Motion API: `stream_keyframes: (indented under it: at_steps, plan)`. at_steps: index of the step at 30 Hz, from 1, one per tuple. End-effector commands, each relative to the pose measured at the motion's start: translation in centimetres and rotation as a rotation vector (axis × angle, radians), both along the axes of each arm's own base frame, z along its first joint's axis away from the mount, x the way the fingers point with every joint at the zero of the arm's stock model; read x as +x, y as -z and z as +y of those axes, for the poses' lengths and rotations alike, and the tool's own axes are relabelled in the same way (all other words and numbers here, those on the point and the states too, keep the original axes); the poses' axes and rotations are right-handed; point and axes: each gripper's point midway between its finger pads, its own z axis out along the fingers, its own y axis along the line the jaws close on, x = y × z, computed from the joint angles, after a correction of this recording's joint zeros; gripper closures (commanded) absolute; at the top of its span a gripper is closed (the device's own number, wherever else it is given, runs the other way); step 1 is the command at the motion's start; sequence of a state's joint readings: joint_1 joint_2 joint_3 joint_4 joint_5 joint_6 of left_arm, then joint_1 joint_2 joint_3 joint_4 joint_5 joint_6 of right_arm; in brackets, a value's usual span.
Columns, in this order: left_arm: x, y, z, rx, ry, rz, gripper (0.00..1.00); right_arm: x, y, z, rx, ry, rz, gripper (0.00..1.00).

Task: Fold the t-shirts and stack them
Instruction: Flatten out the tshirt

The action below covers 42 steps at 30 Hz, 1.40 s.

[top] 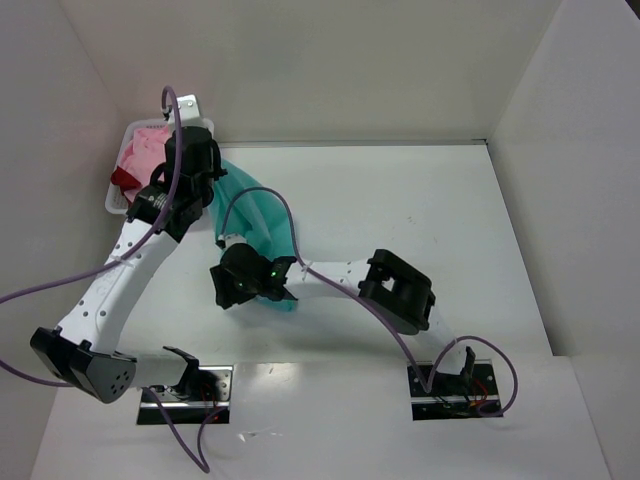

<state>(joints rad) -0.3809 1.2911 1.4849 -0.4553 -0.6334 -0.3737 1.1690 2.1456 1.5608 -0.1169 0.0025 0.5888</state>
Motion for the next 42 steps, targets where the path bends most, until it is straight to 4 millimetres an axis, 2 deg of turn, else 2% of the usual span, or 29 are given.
stream_keyframes:
  at_steps: [1, 6, 8, 9, 13, 18, 21, 24, 28, 29, 32, 33, 34, 35, 36, 38, 40, 41, 42]
  plan:
    - [-0.4, -2.3, 0.8, -0.042, -0.036, -0.085, 1.00, 2.2, -1.1, 1.6, 0.020, 0.100, -0.044, 0.38]
    - [-0.6, -2.2, 0.9, -0.042, -0.036, -0.085, 1.00, 4.3, -1.2, 1.5, 0.011, 0.214, -0.091, 0.40]
    - [-0.6, -2.2, 0.9, -0.042, -0.036, -0.085, 1.00, 5.0, -0.1, 1.3, -0.019, 0.243, -0.107, 0.41]
    - [-0.6, -1.8, 0.8, -0.038, -0.036, -0.077, 1.00, 5.1, -0.4, 1.7, -0.011, 0.250, -0.101, 0.41]
    - [-0.8, -2.2, 1.1, -0.040, -0.045, -0.086, 1.00, 5.2, 0.9, 1.7, -0.039, 0.261, -0.093, 0.42]
    - [-0.7, -2.4, 1.1, -0.043, -0.045, -0.095, 1.00, 5.5, 1.7, 2.0, -0.049, 0.274, -0.090, 0.43]
    - [-0.7, -2.0, 1.1, -0.040, -0.045, -0.086, 1.00, 5.7, 2.5, 1.5, -0.079, 0.297, -0.091, 0.45]
    - [-1.0, -2.3, 1.1, -0.043, -0.045, -0.095, 1.00, 5.9, 2.7, 1.6, -0.079, 0.310, -0.090, 0.52]
    - [-1.0, -2.3, 1.3, -0.041, -0.054, -0.096, 1.00, 6.7, 2.6, 1.6, -0.074, 0.349, -0.115, 0.69]
    - [-1.2, -2.6, 1.4, -0.044, -0.054, -0.104, 1.00, 7.0, 2.8, 1.6, -0.077, 0.361, -0.125, 0.80]
    - [-1.2, -2.3, 1.6, -0.029, -0.063, -0.095, 1.00, 7.8, 2.4, 1.3, -0.086, 0.395, -0.155, 0.97]
    - [-1.2, -2.3, 1.6, -0.029, -0.063, -0.095, 1.00, 7.9, 2.4, 1.0, -0.093, 0.413, -0.158, 0.99]
    - [-1.5, -2.6, 1.9, -0.030, -0.074, -0.104, 1.00, 8.2, 1.8, 0.9, -0.086, 0.427, -0.170, 1.00]
    - [-1.5, -2.6, 1.9, -0.030, -0.074, -0.104, 1.00, 8.2, 2.2, 0.1, -0.107, 0.438, -0.179, 1.00]
    - [-1.5, -2.6, 1.9, -0.030, -0.074, -0.104, 1.00, 8.6, 0.7, 0.0, -0.077, 0.459, -0.200, 1.00]
    - [-1.5, -2.6, 1.9, -0.030, -0.074, -0.104, 1.00, 8.7, -0.1, -0.6, -0.059, 0.488, -0.212, 1.00]
    - [-1.6, -2.6, 2.1, -0.019, -0.081, -0.103, 1.00, 9.2, -3.2, -1.1, -0.016, 0.519, -0.241, 1.00]
    - [-1.6, -2.6, 2.3, -0.016, -0.089, -0.104, 1.00, 9.4, -2.9, -2.5, -0.045, 0.536, -0.246, 1.00]
    - [-1.6, -2.6, 2.3, -0.016, -0.090, -0.104, 1.00, 9.4, -3.8, -3.0, -0.035, 0.552, -0.249, 1.00]
